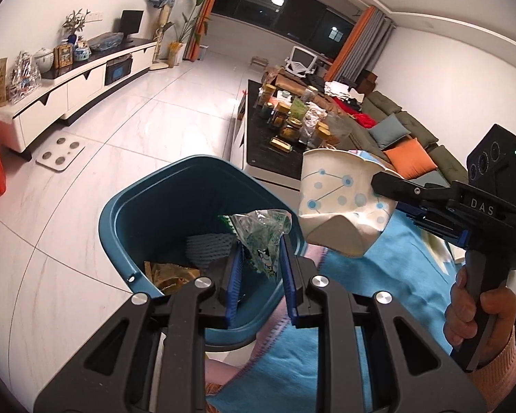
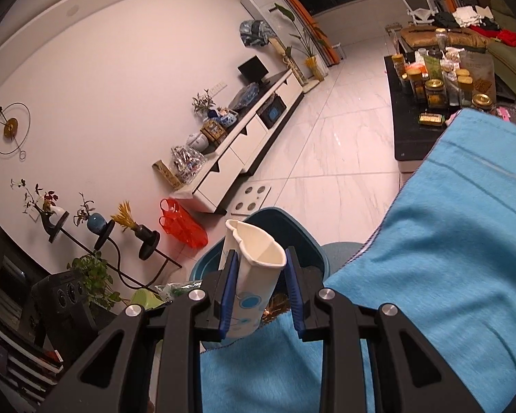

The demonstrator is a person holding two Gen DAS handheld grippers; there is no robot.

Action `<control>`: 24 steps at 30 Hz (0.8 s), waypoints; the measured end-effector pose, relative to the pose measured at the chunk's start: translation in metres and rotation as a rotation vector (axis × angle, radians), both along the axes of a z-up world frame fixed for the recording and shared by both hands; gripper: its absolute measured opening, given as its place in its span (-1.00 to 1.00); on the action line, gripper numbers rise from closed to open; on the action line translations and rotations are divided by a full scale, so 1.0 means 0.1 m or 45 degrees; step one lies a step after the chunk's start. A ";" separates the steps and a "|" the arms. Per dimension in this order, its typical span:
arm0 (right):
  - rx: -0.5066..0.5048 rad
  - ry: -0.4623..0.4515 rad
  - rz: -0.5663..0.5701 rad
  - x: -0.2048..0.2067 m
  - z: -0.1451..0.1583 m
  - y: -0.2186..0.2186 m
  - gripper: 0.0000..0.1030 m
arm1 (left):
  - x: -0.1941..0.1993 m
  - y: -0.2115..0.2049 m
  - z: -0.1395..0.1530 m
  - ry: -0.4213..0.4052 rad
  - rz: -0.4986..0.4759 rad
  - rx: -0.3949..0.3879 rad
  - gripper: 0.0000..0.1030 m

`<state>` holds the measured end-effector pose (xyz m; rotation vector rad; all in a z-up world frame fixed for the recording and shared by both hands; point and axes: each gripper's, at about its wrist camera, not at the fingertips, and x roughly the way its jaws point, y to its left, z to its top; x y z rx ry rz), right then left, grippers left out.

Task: Collect trash
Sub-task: 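Carry the bag and cup to the teal bin and open both tools over it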

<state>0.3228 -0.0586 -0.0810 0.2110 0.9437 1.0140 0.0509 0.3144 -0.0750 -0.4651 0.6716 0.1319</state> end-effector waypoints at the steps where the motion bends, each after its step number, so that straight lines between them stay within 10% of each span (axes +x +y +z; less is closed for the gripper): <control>1: -0.008 0.008 0.000 0.02 -0.03 0.03 -0.50 | 0.02 0.02 -0.02 0.010 0.010 0.003 -0.58; 24: -0.135 0.092 0.021 0.01 -0.38 0.44 -0.36 | 0.27 0.28 -0.46 0.107 0.092 -0.059 -0.13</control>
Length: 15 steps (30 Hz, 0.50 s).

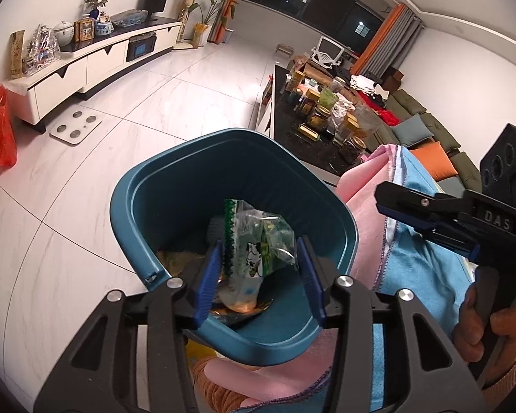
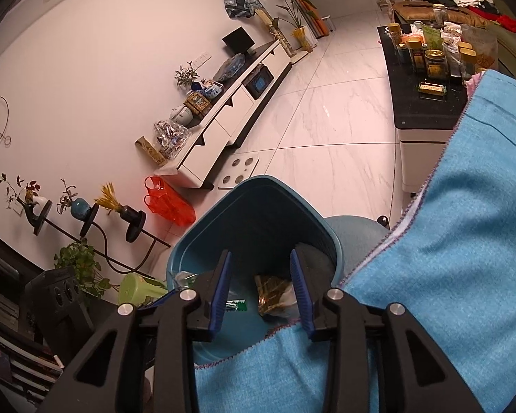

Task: Collect trash
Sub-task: 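Carry the bag and cup to the teal bin and open both tools over it, then move both open tools back over the table trash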

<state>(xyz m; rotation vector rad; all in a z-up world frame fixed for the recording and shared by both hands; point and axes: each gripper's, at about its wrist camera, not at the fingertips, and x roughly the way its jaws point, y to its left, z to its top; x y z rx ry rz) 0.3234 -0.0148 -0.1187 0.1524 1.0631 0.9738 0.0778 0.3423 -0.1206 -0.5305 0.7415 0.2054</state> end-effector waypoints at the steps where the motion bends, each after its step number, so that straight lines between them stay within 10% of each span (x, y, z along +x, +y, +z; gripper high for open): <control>1: 0.001 0.000 0.000 0.00 0.01 -0.02 -0.35 | 0.01 0.00 -0.02 0.002 -0.004 0.000 -0.10; 15: 0.058 -0.170 -0.014 -0.27 0.46 -0.82 -0.01 | -0.03 -0.49 0.41 -0.128 -0.110 0.179 0.22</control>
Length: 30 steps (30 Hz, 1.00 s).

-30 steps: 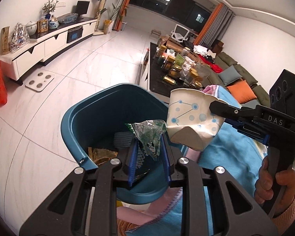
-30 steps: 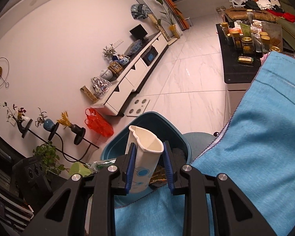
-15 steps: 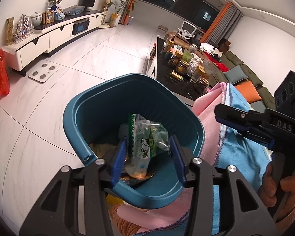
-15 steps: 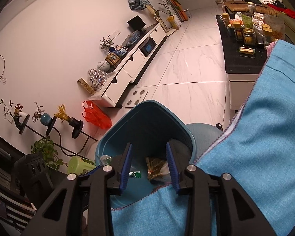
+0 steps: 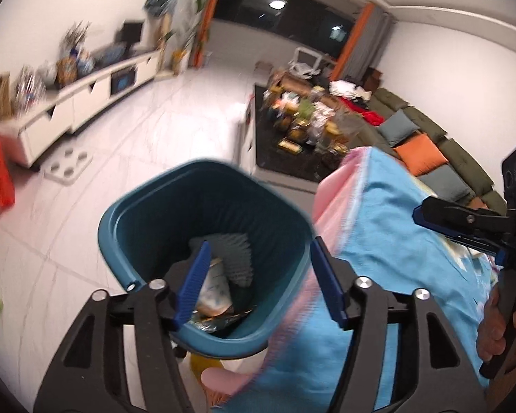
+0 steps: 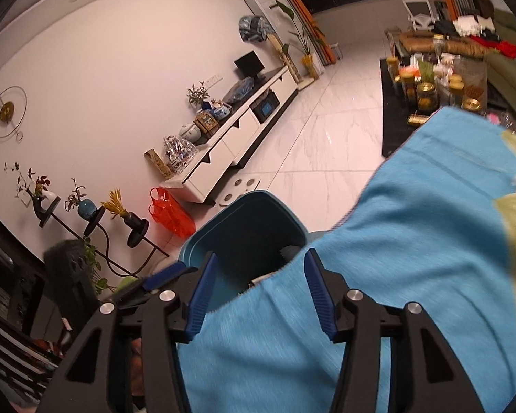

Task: Collect trash
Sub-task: 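Move both open tools back over the table trash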

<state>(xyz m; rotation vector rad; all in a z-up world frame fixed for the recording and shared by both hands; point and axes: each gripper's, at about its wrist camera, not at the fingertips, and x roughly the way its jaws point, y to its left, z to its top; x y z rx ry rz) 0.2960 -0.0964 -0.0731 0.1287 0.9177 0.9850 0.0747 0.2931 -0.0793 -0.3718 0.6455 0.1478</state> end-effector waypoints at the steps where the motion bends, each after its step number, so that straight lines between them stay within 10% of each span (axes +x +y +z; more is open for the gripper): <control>1: -0.002 -0.018 -0.002 -0.03 0.03 -0.08 -0.01 | -0.02 -0.09 0.06 -0.019 -0.026 0.013 0.23; 19: -0.037 -0.184 -0.376 -0.28 0.26 -2.15 0.10 | 0.16 -2.44 0.34 -0.110 -0.786 0.089 0.34; 30: -0.120 -0.160 -0.615 0.13 0.20 -2.99 0.11 | 0.32 -3.39 0.12 0.001 -1.011 0.095 0.30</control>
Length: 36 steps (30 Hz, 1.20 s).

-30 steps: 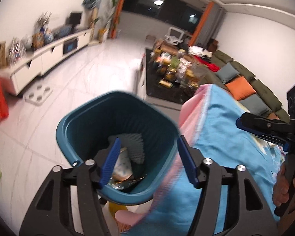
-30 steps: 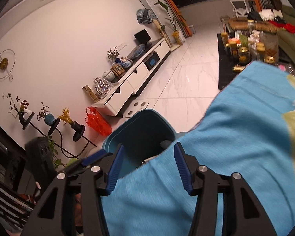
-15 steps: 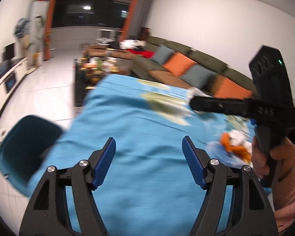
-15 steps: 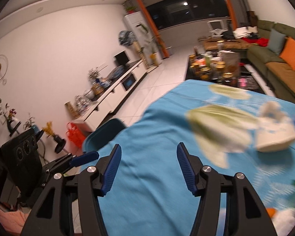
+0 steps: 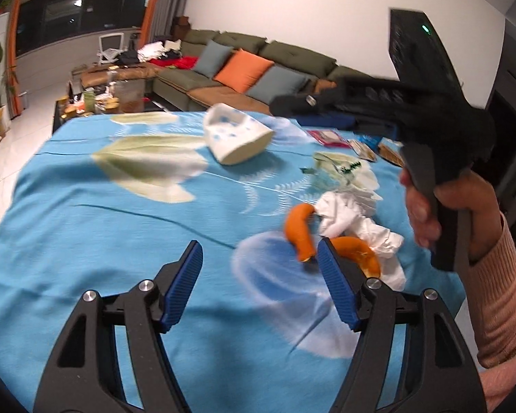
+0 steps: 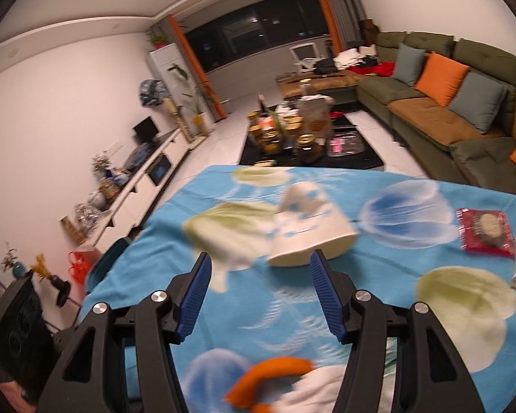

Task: Collect trash
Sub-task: 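Move both open tools back over the table trash, then grasp an orange peel with the left tool while the right tool grasps a blue-dotted paper cup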

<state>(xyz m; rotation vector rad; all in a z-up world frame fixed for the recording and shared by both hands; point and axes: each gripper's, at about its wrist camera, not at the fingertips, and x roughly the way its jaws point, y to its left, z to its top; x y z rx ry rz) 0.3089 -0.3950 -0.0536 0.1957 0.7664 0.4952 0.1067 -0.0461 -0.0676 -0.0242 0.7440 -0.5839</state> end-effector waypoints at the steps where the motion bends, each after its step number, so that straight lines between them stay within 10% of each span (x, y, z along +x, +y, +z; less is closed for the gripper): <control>1: -0.008 0.002 -0.008 0.05 -0.01 -0.03 0.14 | 0.03 -0.06 -0.02 0.014 -0.006 0.004 0.29; 23: -0.134 0.236 0.073 1.05 -0.48 0.06 0.31 | 0.31 -0.52 -0.26 0.185 -0.085 0.089 -0.18; 36: -0.118 0.177 0.118 0.88 -0.47 0.09 -0.31 | 0.44 -0.52 -0.31 0.226 -0.067 0.084 -0.51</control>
